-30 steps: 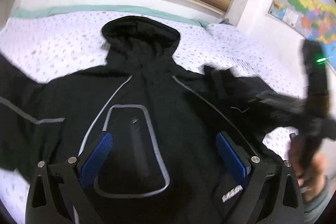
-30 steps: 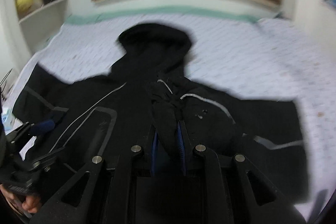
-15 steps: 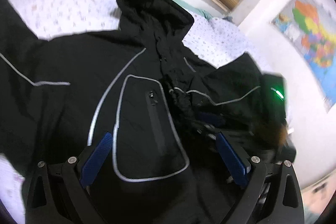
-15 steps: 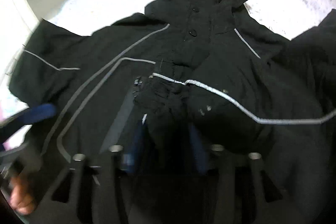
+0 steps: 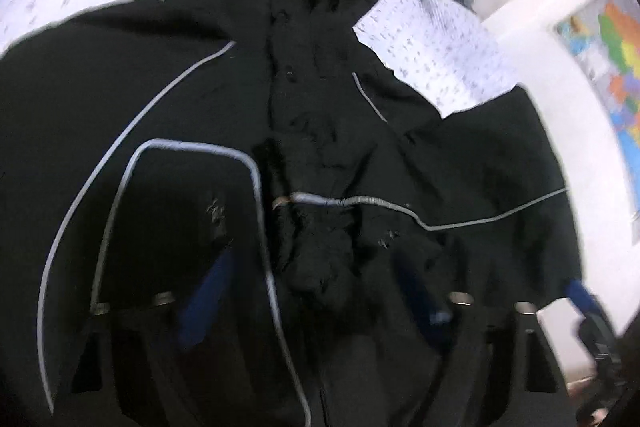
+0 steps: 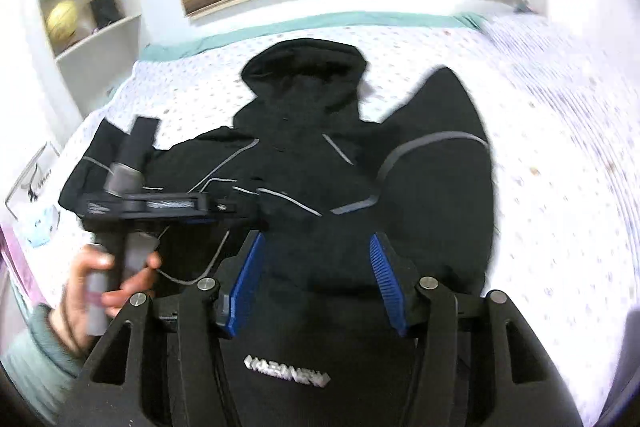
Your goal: Fold large clothes
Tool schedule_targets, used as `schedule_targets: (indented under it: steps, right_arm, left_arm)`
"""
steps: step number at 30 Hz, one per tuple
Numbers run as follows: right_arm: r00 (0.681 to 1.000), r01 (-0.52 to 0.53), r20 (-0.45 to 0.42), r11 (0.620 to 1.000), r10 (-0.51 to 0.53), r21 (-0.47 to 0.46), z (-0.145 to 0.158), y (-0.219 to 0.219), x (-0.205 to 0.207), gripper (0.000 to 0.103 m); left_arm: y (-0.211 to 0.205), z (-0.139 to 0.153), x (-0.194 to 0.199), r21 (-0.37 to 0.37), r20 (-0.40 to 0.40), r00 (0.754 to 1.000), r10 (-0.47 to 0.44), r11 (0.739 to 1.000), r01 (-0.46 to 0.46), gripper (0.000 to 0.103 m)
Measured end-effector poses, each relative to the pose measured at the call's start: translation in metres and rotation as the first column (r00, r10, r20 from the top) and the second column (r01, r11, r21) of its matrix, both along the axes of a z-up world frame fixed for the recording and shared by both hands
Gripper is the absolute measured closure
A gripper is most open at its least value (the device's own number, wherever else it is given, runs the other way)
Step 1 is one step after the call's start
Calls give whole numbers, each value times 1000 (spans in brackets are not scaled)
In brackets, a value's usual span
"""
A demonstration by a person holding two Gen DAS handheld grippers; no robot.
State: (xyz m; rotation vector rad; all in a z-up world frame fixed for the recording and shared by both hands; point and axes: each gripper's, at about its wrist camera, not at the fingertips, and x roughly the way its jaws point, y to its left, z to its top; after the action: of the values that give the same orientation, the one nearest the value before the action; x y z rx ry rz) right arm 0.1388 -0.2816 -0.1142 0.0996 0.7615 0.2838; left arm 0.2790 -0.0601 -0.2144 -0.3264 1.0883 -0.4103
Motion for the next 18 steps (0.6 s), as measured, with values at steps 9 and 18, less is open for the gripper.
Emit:
schedule_targets:
  steps: [9, 18]
  right_arm:
    - [995, 97, 16, 994, -96, -41, 10, -31, -7, 46]
    - [985, -30, -158, 968, 71, 248, -11, -9, 43, 45]
  left_arm:
    - [5, 57, -29, 102, 212, 977, 22, 994, -44, 78]
    - [131, 83, -76, 161, 268, 939, 218, 950, -266, 78]
